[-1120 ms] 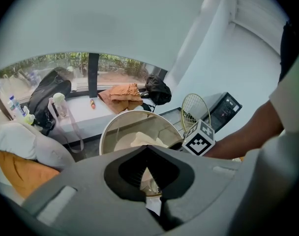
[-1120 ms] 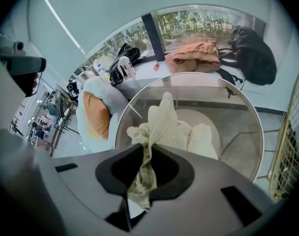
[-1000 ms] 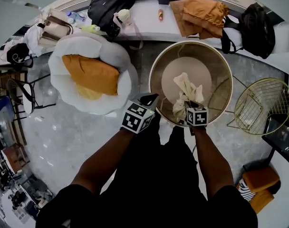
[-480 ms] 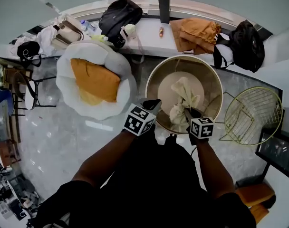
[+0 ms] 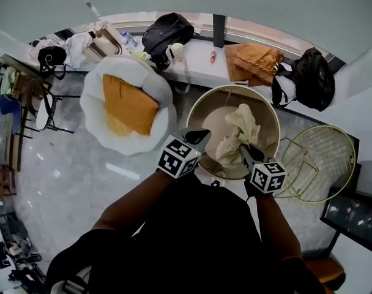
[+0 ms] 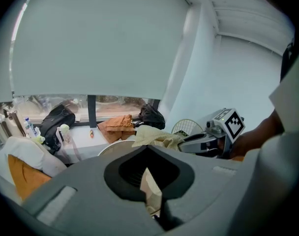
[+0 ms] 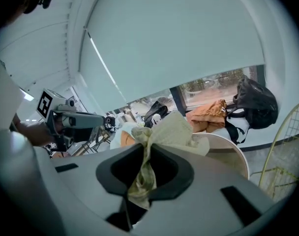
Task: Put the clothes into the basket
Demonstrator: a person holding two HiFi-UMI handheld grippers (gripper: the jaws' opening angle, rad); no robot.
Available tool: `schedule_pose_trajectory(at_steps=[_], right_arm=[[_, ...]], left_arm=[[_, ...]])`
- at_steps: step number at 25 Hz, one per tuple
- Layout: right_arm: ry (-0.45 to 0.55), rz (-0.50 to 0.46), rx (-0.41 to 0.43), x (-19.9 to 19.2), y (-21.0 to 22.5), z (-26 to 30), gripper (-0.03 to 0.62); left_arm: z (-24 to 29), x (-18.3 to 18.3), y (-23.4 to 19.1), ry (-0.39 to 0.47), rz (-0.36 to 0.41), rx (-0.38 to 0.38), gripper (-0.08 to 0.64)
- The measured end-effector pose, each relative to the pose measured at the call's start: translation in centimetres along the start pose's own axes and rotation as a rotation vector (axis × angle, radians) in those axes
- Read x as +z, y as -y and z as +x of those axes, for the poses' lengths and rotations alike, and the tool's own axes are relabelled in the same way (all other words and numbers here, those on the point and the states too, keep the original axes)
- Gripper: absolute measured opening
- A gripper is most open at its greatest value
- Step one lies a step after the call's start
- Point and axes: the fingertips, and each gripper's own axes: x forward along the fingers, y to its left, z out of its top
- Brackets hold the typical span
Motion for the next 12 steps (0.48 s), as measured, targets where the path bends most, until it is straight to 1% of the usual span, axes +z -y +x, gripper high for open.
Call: schedule_pose_trajectory(at_steps=[7, 12], right_arm=[[0.054, -0.072, 0.095, 1.4, -2.6, -3.5, 0.06], [0.067, -0.102, 0.149, 1.5, -4.4, -4.6, 0.06]], left_arm=[[-2.4, 0.7, 4.0, 0.095, -0.037, 0.037, 0.0], [-4.1, 0.1, 5.7, 0.118, -0.061, 0.064, 0.0]])
